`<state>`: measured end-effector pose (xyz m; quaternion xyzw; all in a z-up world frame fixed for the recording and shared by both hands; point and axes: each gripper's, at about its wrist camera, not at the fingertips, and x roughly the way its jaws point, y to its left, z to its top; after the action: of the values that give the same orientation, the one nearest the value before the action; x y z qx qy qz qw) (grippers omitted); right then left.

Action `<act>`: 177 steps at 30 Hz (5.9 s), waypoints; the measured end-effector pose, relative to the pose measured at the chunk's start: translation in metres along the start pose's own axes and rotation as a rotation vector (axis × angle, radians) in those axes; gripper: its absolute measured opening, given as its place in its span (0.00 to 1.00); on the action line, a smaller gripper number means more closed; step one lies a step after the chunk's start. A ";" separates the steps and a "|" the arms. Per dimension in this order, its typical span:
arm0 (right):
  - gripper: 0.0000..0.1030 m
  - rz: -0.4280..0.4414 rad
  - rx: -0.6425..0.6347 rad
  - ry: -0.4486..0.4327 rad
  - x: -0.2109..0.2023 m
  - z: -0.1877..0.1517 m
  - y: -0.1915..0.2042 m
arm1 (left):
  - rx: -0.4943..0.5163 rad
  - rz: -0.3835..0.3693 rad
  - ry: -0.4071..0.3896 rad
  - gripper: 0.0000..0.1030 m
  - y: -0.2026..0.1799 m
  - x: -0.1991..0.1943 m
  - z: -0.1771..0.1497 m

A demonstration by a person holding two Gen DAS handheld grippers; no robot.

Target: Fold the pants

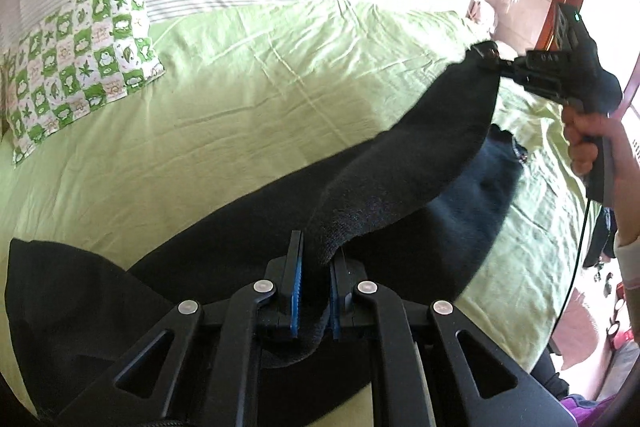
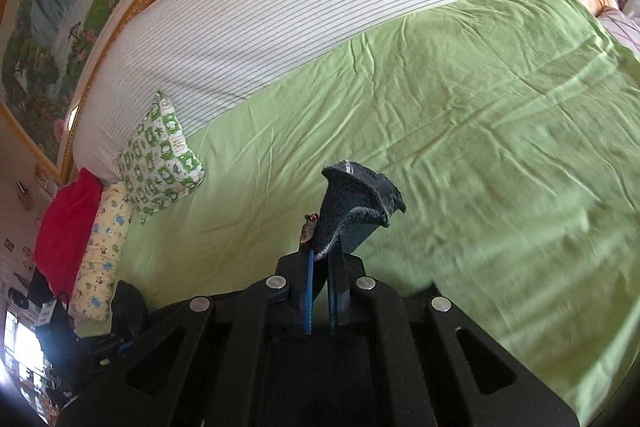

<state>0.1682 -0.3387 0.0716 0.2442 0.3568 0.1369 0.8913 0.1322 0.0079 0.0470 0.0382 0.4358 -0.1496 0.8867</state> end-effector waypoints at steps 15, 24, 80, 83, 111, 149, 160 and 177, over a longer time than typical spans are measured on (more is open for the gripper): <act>0.06 0.001 0.111 0.048 -0.031 -0.073 -0.040 | 0.039 0.006 0.035 0.09 -0.041 -0.007 -0.059; 0.08 -0.051 0.149 0.079 -0.023 -0.092 -0.051 | 0.028 0.021 0.087 0.17 -0.040 0.016 -0.073; 0.79 0.419 -0.380 0.370 0.097 -0.184 0.229 | -0.360 0.283 -0.063 0.62 0.210 -0.098 -0.100; 0.79 0.425 -0.393 0.389 0.106 -0.185 0.234 | -0.320 0.267 -0.063 0.63 0.223 -0.092 -0.088; 0.07 0.487 -0.600 0.391 0.120 -0.201 0.294 | -0.296 0.067 -0.099 0.06 0.243 -0.097 -0.088; 0.39 0.514 -0.677 0.339 0.071 -0.264 0.297 | -0.906 0.177 -0.286 0.67 0.206 -0.174 -0.255; 0.53 0.461 -0.480 0.282 0.065 -0.229 0.249 | -1.071 0.098 -0.292 0.79 0.207 -0.163 -0.244; 0.54 0.409 -0.341 0.239 0.085 -0.164 0.222 | -1.161 0.195 -0.216 0.79 0.214 -0.137 -0.244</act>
<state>0.0977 -0.0607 0.0381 0.1398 0.3746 0.3995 0.8250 -0.0684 0.2923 -0.0093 -0.4280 0.3483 0.1921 0.8115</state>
